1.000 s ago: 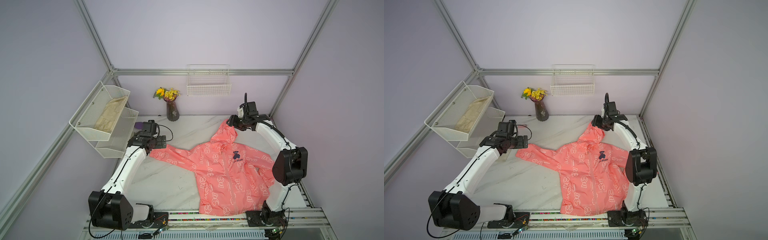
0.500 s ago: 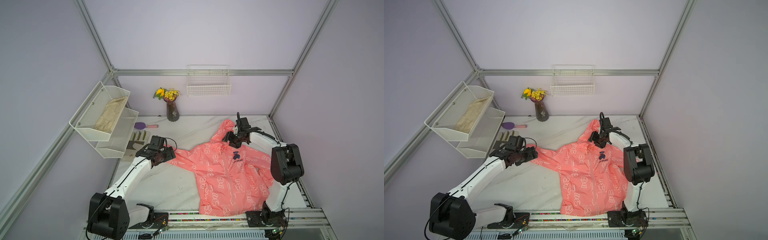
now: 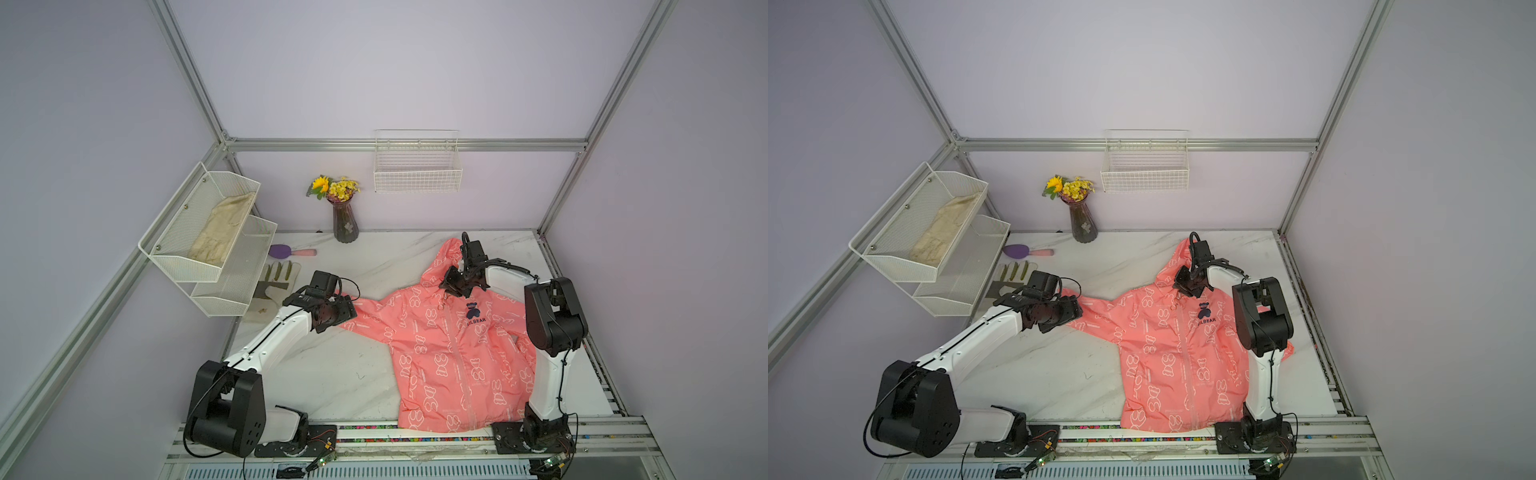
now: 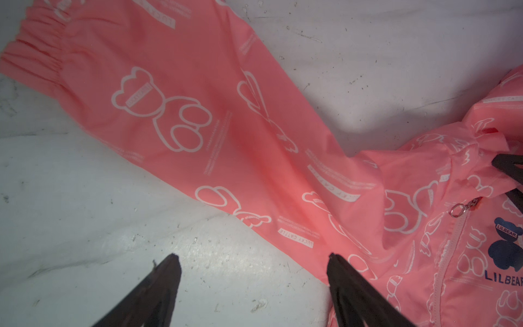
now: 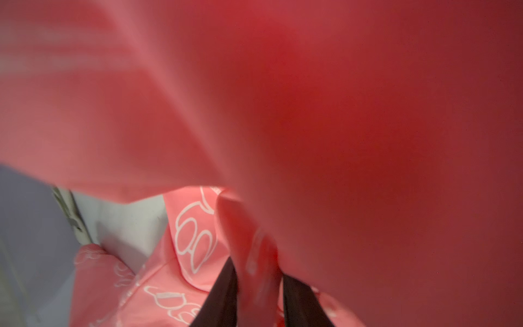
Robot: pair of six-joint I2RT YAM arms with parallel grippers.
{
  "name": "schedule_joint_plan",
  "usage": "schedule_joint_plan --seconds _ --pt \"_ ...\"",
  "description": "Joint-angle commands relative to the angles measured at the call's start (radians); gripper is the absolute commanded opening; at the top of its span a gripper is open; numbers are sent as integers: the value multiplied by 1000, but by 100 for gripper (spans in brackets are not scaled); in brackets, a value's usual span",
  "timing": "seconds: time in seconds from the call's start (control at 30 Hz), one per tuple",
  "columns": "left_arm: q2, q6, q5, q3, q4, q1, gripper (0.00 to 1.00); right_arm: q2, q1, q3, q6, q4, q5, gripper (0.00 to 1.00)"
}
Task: Unzip the jacket
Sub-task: Flatten out the jacket at the center of the board.
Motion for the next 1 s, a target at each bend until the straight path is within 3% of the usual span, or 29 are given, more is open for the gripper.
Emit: schedule_joint_plan --seconds 0.0,0.1,0.33,0.4,0.5,0.57,0.77,0.97 --pt "10 13 -6 67 28 -4 78 36 35 89 -4 87 -8 10" --pt "28 18 -8 85 30 -5 75 85 64 187 -22 72 -19 0" --pt "84 33 -33 120 38 2 73 254 138 432 -14 26 4 0" --pt "95 38 -33 130 39 12 73 319 167 521 -14 -5 12 10" --pt "107 40 -33 151 37 27 75 409 207 674 -52 -109 -6 37" --pt "103 36 -33 167 36 34 75 412 219 704 -73 -145 -5 46" --pt "91 35 19 209 48 36 74 148 156 512 -147 -153 83 60" --pt "101 -13 64 210 51 -21 72 -226 -15 233 -164 -213 184 68"
